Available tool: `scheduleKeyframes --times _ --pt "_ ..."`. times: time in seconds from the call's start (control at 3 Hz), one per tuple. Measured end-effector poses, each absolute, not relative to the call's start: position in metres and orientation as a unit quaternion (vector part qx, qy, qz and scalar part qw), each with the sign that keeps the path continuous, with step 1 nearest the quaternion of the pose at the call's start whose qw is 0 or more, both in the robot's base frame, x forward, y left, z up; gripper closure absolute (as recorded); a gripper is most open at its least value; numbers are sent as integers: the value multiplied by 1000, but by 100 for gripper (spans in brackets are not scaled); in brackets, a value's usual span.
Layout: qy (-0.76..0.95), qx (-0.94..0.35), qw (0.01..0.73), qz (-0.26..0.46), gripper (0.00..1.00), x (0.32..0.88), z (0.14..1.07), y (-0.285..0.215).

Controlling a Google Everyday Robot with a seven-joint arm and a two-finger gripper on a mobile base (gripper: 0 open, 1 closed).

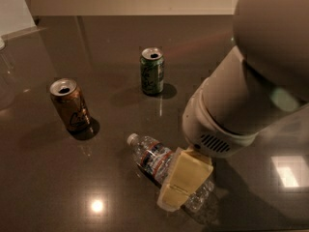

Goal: Pick water bottle

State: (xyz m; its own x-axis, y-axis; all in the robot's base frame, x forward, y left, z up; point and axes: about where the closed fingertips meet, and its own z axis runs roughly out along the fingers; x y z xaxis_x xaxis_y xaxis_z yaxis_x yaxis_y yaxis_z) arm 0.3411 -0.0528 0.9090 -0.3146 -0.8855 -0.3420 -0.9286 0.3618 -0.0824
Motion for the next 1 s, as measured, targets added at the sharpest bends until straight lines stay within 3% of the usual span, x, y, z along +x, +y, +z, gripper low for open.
scheduleKeyframes --times 1.0 --pt "816 -556 156 21 0 362 857 -29"
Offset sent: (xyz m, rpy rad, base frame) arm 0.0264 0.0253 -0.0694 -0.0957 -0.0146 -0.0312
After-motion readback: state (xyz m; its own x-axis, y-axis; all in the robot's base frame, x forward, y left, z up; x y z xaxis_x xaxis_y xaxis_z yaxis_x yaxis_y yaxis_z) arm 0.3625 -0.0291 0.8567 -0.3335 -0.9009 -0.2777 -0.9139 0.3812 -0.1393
